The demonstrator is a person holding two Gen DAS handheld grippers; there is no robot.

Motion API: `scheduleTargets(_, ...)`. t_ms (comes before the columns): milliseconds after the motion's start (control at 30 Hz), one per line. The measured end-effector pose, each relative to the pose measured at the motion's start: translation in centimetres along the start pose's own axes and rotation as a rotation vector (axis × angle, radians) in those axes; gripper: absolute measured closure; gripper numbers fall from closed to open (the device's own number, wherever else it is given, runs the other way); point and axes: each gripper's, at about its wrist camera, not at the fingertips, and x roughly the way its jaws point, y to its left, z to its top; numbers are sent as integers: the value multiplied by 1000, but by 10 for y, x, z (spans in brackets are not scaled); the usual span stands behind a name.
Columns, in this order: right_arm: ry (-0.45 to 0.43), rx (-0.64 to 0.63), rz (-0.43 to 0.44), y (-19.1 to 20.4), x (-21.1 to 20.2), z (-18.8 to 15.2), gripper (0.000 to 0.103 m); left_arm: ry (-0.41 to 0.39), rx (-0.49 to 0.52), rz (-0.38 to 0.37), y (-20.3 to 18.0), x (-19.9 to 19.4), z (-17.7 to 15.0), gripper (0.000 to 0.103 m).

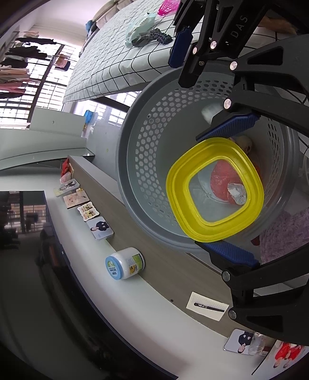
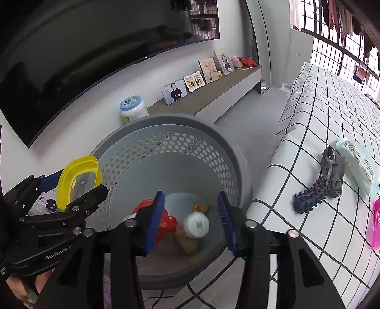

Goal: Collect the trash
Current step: 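Open both grippers to drop the lid and yellow ring into the basket, then move both open grippers back over the bed toward the pink shuttlecock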

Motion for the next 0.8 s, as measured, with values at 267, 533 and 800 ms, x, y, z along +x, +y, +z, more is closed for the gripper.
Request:
scheduleTargets(267, -5, 5, 0, -3, -2, -1, 47, -2, -9, 7, 5, -1, 0, 19)
scheduleTargets(533, 0, 9, 1, -3, -2, 0, 47, 0, -7, 7, 4, -1, -1, 19)
scheduleTargets(800, 2, 9, 0, -3, -1, 1, 47, 0, -7, 7, 4, -1, -1, 19)
